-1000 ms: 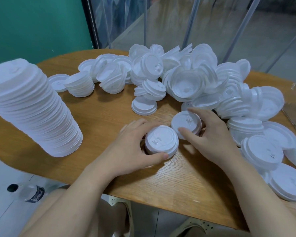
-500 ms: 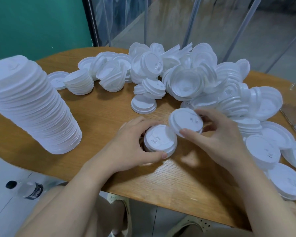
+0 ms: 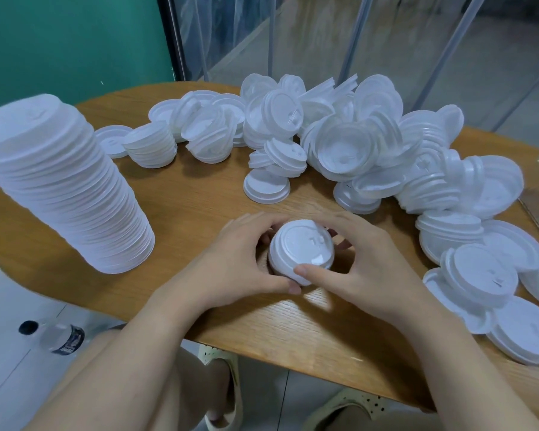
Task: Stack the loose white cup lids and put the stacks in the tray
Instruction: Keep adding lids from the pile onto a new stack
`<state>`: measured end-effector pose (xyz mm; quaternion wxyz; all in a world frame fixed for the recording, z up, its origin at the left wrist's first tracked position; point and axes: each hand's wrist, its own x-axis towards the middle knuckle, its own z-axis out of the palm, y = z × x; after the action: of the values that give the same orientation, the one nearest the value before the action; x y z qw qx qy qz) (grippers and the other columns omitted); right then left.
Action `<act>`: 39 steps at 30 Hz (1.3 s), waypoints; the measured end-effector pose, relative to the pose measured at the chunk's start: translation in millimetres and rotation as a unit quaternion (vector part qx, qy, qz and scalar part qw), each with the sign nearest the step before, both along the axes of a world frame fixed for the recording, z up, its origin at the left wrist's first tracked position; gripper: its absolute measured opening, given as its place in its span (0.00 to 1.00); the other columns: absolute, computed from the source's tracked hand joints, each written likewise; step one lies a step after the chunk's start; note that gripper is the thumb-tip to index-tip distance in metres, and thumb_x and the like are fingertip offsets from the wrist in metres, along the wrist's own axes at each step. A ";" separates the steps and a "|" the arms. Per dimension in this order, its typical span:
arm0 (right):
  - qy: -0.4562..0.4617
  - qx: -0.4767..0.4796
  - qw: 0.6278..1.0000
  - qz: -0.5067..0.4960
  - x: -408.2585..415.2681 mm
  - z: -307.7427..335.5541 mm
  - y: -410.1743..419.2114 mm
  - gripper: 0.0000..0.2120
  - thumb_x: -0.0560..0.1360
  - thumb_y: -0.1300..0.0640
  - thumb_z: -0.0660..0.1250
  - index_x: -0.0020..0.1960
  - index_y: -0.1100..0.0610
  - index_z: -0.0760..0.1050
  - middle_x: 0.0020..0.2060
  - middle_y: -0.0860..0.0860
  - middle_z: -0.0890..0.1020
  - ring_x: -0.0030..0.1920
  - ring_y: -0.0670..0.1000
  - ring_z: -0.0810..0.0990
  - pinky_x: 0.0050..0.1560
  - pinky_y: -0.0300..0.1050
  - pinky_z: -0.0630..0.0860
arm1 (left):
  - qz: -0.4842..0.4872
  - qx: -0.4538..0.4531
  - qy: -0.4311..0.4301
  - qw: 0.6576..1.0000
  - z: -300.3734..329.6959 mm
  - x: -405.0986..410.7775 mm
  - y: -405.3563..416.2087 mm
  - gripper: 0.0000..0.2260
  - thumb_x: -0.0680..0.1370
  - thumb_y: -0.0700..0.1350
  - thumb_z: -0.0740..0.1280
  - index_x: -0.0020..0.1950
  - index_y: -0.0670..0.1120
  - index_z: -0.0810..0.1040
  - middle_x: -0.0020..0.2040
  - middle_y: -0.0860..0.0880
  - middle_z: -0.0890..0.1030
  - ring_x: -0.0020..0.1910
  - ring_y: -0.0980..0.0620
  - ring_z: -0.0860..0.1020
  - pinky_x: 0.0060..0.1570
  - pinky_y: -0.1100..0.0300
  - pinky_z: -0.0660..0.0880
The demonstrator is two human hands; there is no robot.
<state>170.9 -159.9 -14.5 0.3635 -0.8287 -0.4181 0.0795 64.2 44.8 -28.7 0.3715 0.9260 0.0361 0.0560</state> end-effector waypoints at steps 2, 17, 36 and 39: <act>0.007 -0.003 1.000 0.004 -1.4 0.1 1.3 0.28 0.67 0.33 0.74 0.64 0.37 0.72 0.57 0.32 0.77 0.60 0.36 0.75 0.55 0.34 0.73 | -0.009 0.007 -0.001 1.000 0.3 -0.1 0.5 0.38 0.63 0.62 0.82 0.71 0.63 0.73 0.60 0.68 0.76 0.62 0.64 0.72 0.67 0.55 0.70; -0.059 -0.044 0.997 -0.018 -15.8 -7.9 7.9 0.40 0.72 0.29 0.66 0.77 0.49 0.67 0.68 0.41 0.73 0.68 0.41 0.70 0.68 0.36 0.68 | -0.001 -0.065 -0.015 0.998 8.4 -10.4 4.1 0.33 0.65 0.55 0.83 0.66 0.69 0.74 0.59 0.70 0.79 0.62 0.61 0.76 0.60 0.71 0.69; -0.098 -0.153 0.931 -0.317 12.6 46.7 -141.7 0.40 0.66 0.35 0.75 0.72 0.51 0.73 0.68 0.46 0.75 0.69 0.51 0.70 0.69 0.53 0.68 | 0.030 -0.048 -0.027 0.998 0.8 23.8 -41.0 0.33 0.66 0.56 0.83 0.69 0.61 0.76 0.60 0.65 0.79 0.61 0.64 0.75 0.64 0.59 0.72; -0.063 -0.184 0.929 -0.315 13.1 41.6 -144.0 0.41 0.66 0.35 0.77 0.73 0.50 0.72 0.70 0.44 0.75 0.69 0.50 0.72 0.69 0.54 0.69 | 0.025 -0.050 -0.032 0.998 -1.1 28.7 -52.0 0.33 0.66 0.57 0.82 0.69 0.61 0.76 0.59 0.66 0.79 0.61 0.64 0.74 0.64 0.60 0.71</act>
<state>184.0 -303.9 27.1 0.1841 -0.9734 -0.1354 -0.0160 92.8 -7.2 -29.9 0.4172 0.9027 0.0501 0.0926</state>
